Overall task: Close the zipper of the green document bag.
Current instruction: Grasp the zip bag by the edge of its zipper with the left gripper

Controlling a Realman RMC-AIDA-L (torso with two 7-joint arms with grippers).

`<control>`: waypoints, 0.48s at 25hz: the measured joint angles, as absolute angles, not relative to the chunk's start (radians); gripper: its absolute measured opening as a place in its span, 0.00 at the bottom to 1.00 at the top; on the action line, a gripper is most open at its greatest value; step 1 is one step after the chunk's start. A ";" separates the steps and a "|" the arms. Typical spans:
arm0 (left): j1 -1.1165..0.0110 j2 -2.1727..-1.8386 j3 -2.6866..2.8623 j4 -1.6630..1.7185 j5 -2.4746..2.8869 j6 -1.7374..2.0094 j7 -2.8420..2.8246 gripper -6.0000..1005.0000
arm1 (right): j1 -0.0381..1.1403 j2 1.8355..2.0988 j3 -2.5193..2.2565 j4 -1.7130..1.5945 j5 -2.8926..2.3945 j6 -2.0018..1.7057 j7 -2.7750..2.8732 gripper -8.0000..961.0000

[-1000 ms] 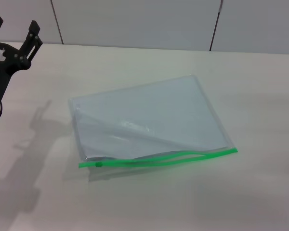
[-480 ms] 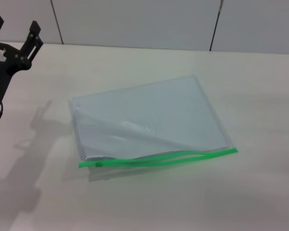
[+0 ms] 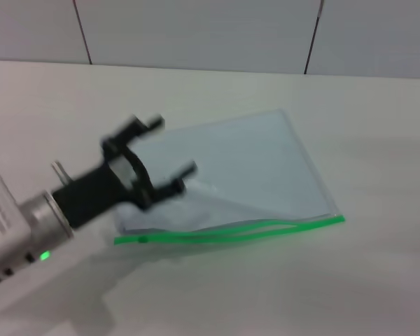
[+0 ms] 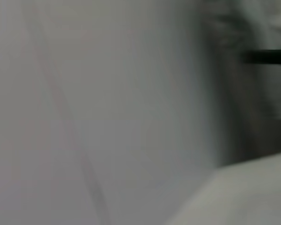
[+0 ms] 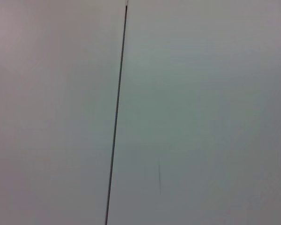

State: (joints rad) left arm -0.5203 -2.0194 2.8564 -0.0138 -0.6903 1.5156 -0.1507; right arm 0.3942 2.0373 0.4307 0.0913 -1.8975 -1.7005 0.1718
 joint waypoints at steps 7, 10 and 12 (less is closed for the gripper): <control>-0.496 -2.019 2.858 -0.123 -0.538 1.653 -0.107 0.86 | 0.390 2.037 0.435 0.089 -1.898 -1.701 0.172 0.91; -0.474 -2.017 2.859 -0.164 -0.524 1.701 -0.033 0.86 | 0.390 2.037 0.437 0.089 -1.898 -1.701 0.172 0.91; -0.467 -2.017 2.859 -0.168 -0.518 1.705 0.000 0.86 | 0.390 2.037 0.437 0.089 -1.897 -1.702 0.172 0.91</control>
